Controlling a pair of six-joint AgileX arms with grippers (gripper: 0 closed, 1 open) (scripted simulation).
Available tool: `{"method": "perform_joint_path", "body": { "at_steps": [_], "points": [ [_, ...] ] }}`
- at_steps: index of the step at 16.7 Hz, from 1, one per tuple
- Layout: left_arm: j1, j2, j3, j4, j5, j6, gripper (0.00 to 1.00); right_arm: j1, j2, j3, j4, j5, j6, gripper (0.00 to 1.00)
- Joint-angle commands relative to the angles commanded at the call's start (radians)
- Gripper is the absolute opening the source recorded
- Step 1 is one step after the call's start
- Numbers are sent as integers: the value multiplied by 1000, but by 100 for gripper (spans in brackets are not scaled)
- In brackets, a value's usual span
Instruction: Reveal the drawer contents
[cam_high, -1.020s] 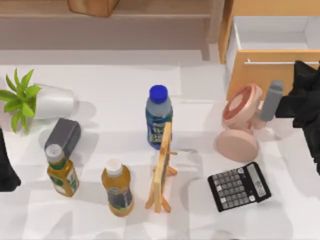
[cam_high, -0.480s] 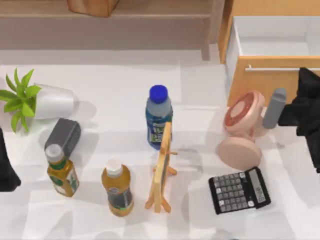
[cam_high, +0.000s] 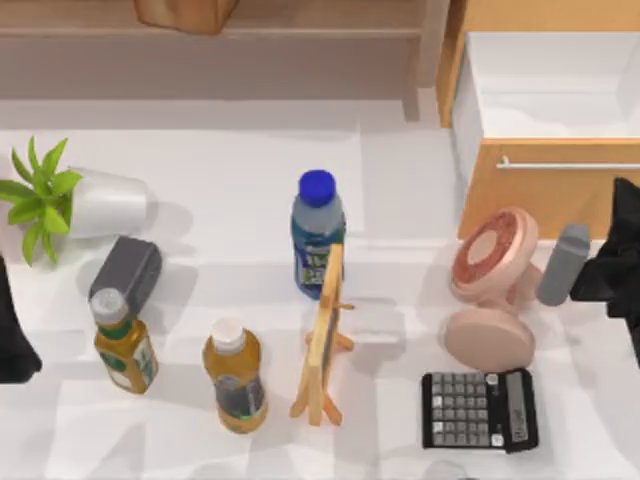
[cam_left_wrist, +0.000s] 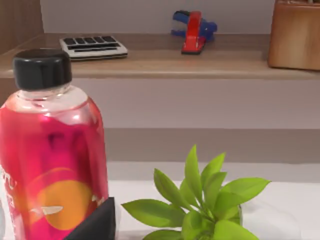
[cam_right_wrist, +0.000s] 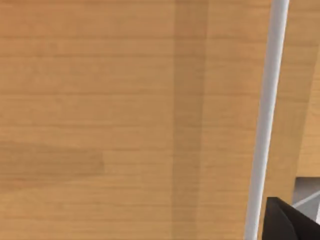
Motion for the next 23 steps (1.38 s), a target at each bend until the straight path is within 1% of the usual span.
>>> {"method": "perform_joint_path", "body": {
  "at_steps": [4, 17, 18, 23],
  "points": [
    [0, 0, 0, 0, 0, 0, 100, 0, -1, -1, 1, 1, 0, 0],
    [0, 0, 0, 0, 0, 0, 100, 0, -1, -1, 1, 1, 0, 98],
    [0, 0, 0, 0, 0, 0, 100, 0, -1, -1, 1, 1, 0, 100],
    [0, 0, 0, 0, 0, 0, 100, 0, -1, -1, 1, 1, 0, 100]
  ]
}}
